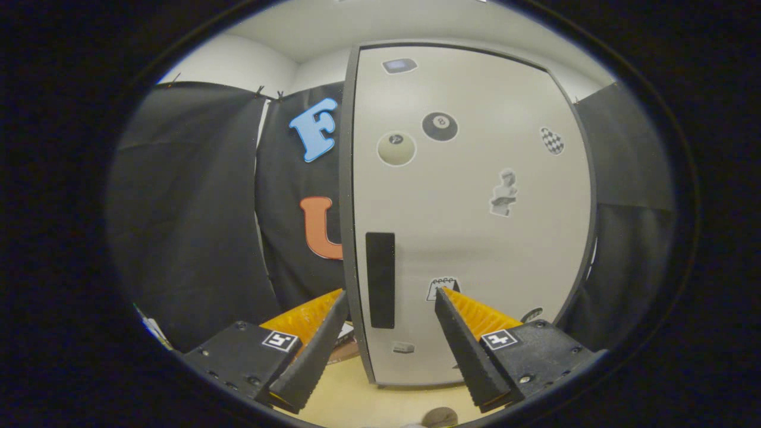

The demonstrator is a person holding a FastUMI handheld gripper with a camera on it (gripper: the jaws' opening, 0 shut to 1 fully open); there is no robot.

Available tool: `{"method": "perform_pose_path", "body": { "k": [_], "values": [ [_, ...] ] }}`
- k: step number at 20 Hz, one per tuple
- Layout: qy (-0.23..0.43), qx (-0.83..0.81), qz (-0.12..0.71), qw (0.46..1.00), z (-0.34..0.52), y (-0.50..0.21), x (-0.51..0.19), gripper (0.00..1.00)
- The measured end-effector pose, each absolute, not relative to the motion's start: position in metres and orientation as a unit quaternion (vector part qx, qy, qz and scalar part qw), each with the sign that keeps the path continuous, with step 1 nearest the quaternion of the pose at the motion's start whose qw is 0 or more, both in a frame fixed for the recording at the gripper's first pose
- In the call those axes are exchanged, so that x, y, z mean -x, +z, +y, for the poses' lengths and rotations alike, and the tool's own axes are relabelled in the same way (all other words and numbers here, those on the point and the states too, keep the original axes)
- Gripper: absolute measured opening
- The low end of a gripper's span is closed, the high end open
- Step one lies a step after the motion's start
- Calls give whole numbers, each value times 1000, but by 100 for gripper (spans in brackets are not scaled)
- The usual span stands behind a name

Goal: Open the shoe cabinet door, grab the shoes and put them into the shoe cabinet, then close the shoe cabinet door.

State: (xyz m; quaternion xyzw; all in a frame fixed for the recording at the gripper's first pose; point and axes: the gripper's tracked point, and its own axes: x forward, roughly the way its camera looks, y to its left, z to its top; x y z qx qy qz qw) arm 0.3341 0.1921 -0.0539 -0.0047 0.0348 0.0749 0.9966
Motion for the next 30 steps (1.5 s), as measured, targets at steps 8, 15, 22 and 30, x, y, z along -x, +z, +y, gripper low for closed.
{"method": "perform_pose_path", "body": {
  "k": [8, 15, 22, 30],
  "values": [
    [73, -5, 52, 996, 204, -71, -389, 80],
    [44, 3, 48, 998, 206, -75, -396, 43],
    [51, -1, 69, 996, 201, -77, -385, 34],
    [61, 0, 66, 996, 184, -76, -311, 31]
  ]
}}
